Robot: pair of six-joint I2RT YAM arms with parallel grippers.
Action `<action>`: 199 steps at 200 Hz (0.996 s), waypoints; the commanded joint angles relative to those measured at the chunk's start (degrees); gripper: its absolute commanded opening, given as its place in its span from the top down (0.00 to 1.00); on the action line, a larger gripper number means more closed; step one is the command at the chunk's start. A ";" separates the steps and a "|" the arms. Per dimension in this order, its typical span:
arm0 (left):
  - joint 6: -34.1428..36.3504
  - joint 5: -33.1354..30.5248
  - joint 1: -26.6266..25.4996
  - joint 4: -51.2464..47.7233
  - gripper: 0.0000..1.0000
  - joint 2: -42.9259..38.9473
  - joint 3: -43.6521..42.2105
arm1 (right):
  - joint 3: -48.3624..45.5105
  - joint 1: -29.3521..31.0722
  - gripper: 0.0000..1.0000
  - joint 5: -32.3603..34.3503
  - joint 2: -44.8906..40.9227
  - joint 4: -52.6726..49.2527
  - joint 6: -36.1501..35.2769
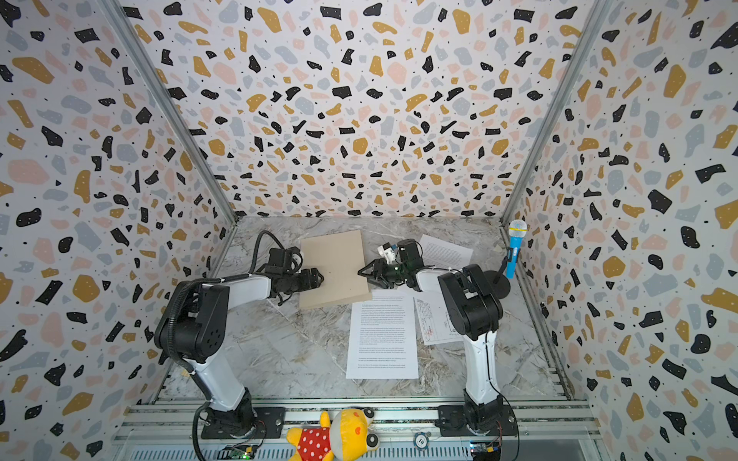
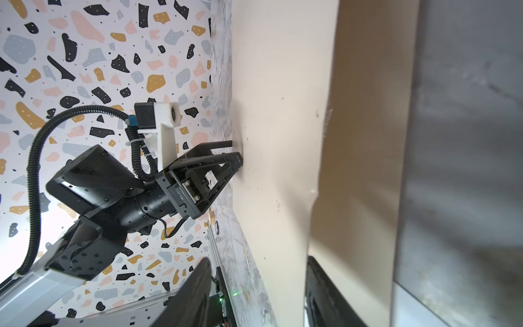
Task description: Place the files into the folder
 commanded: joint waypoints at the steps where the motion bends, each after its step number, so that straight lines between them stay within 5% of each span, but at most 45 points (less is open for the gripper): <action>1: -1.22 2.65 -2.06 3.23 0.13 -1.56 -2.32 | -2.76 0.01 0.47 0.02 -4.81 4.74 2.90; 41: -2.07 2.18 -4.42 5.08 0.13 -2.82 -3.37 | -7.08 -0.39 0.51 2.14 -9.13 6.11 3.89; 137: -4.50 4.29 -7.34 8.95 0.12 -4.22 -3.37 | -7.45 1.40 0.43 6.61 -15.53 2.64 1.63; 199: -7.68 0.98 -5.77 4.07 0.00 -11.27 -2.57 | 0.01 5.29 0.38 9.64 -15.85 -2.09 -1.32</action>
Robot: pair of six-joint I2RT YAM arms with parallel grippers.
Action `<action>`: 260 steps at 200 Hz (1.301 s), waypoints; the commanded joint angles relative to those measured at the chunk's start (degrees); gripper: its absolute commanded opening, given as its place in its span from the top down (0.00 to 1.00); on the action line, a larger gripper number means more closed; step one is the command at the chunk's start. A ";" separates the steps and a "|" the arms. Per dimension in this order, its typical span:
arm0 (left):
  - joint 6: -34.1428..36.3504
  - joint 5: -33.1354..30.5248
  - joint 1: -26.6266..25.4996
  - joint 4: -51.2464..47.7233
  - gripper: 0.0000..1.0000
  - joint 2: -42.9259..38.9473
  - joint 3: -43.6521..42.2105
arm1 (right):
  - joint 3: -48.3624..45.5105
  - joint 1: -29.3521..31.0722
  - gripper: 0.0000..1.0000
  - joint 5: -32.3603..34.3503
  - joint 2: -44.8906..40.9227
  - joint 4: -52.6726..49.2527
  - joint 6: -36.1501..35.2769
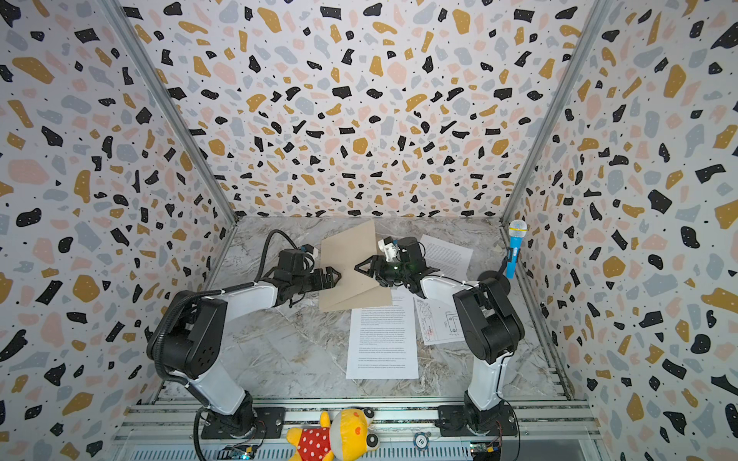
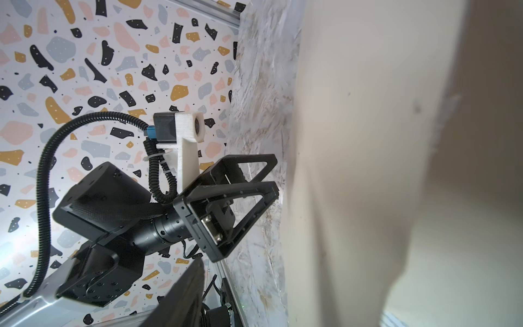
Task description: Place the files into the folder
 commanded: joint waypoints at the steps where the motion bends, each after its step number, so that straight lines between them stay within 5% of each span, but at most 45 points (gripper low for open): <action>1: -1.95 -1.55 0.95 -1.10 0.00 -4.14 0.42 | 4.33 1.55 0.38 1.46 -3.06 -1.28 -1.99; 150: -7.68 -4.69 17.19 -13.81 0.00 -32.93 -9.60 | 29.33 10.01 0.34 4.87 8.42 -9.71 -5.91; 260: -12.76 -14.17 19.41 -24.83 0.01 -45.59 -8.68 | 43.67 19.78 0.27 7.41 23.55 -0.93 -0.17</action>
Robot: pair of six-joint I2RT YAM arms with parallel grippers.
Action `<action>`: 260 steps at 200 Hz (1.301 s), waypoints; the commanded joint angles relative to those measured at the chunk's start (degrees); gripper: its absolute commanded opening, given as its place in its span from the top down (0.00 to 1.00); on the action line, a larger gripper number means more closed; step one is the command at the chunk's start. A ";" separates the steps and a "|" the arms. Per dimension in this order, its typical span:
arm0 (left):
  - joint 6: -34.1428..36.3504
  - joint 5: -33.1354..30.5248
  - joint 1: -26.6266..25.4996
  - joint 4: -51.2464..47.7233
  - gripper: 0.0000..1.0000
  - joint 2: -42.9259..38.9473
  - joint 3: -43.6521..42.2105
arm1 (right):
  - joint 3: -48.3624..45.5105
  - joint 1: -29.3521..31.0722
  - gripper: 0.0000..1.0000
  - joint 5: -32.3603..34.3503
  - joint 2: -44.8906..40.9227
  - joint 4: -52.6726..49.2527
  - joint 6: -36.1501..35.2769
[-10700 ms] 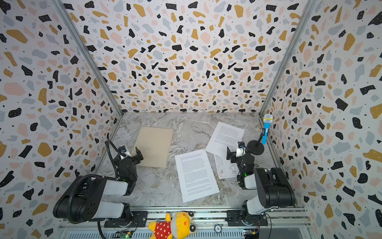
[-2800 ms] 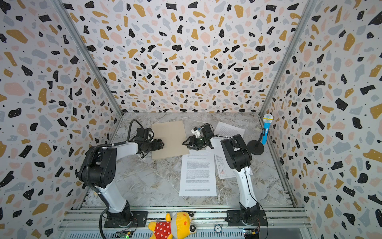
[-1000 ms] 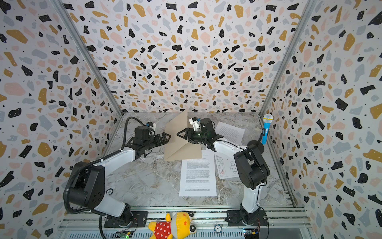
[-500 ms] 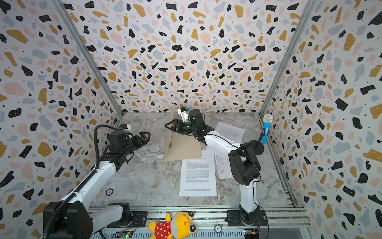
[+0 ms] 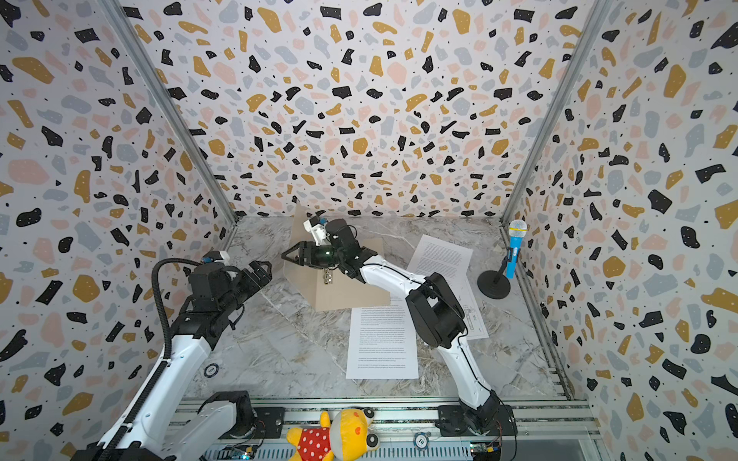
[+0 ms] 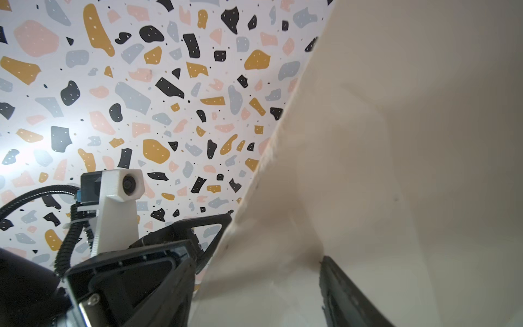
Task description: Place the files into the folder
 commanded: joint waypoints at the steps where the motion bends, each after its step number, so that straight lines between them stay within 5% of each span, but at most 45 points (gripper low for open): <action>1: -1.25 -2.71 0.33 -3.40 0.00 -2.20 1.12 | 1.59 1.35 0.27 1.94 0.60 6.06 2.31; 86: -2.96 -3.03 0.33 -5.92 0.00 -6.69 -0.67 | 1.32 3.72 0.13 4.93 3.44 19.67 8.83; 126: -3.56 -0.84 0.33 -4.66 0.00 -6.52 -1.47 | -0.65 3.32 0.14 4.01 1.07 14.95 5.84; 168: -4.81 4.91 -0.72 1.50 0.00 -5.90 -5.83 | -14.63 0.85 0.13 8.69 -9.52 7.15 -1.54; 260: -15.42 -10.96 -30.06 12.19 0.00 -0.79 -13.42 | -53.14 -5.77 0.07 22.46 -36.59 -0.70 -8.69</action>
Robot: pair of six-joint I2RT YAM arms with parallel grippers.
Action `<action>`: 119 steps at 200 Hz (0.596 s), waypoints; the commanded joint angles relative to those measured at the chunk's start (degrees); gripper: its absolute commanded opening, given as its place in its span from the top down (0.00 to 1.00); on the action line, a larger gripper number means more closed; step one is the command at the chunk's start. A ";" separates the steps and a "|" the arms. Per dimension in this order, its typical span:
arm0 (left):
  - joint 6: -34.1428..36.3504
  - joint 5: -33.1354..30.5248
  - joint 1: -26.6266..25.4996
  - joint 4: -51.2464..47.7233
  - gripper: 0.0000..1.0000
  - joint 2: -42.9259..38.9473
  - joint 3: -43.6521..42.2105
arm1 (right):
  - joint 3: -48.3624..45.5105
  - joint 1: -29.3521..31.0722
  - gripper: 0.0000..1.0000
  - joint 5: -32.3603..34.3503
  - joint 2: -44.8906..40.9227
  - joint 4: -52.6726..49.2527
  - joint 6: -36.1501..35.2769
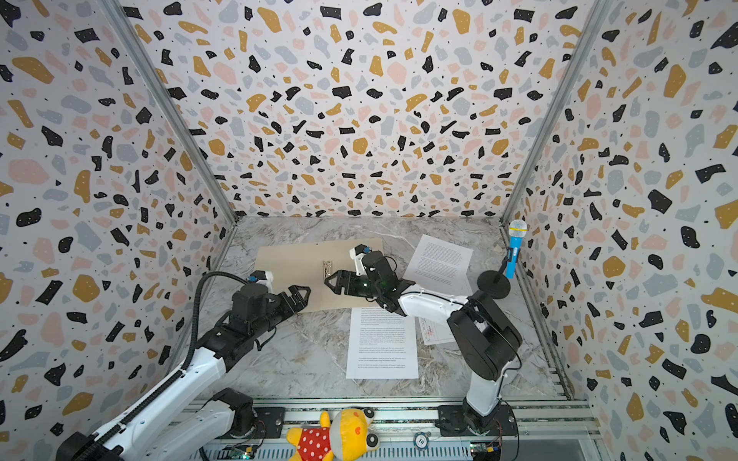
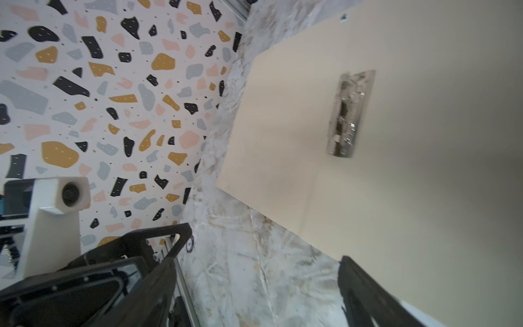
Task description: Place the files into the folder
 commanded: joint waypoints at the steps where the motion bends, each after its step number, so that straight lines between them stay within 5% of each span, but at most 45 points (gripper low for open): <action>1: -4.96 -5.87 -5.27 5.51 0.00 1.08 -1.57 | -6.82 -2.13 0.07 4.50 -6.85 -4.03 -2.99; 71: -9.19 -8.65 -21.09 14.35 0.00 12.80 -1.49 | -25.25 -9.24 0.06 12.91 -26.42 -11.03 -1.73; 119: -7.60 -2.28 -22.45 17.61 0.00 19.54 0.00 | -34.31 -12.23 0.05 16.97 -37.77 -18.61 -0.16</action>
